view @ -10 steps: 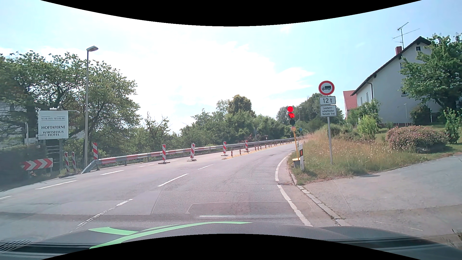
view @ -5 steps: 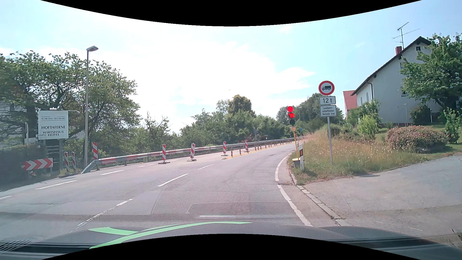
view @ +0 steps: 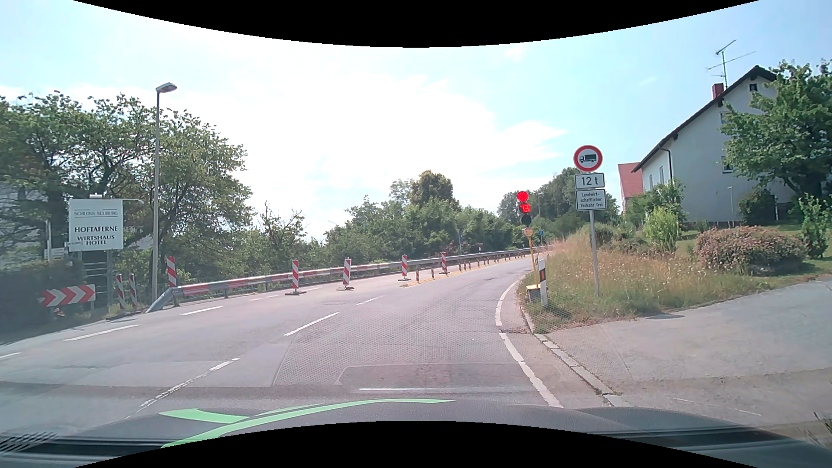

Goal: Follow the waypoints while adhering to traffic rules and regulations

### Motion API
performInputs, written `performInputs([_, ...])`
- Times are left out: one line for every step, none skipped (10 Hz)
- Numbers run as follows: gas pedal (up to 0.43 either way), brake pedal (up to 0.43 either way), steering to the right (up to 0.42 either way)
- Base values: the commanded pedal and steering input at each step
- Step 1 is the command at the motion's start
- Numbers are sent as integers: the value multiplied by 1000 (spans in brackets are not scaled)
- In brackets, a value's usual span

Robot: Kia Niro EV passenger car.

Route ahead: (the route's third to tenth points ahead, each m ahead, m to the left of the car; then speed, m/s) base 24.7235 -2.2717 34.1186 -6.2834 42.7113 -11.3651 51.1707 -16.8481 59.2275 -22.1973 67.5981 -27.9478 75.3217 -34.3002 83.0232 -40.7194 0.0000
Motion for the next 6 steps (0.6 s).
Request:
performInputs([0,311,72])
performInputs([0,311,72])
performInputs([0,311,72])
performInputs([0,311,72])
performInputs([0,311,72])
performInputs([0,311,72])
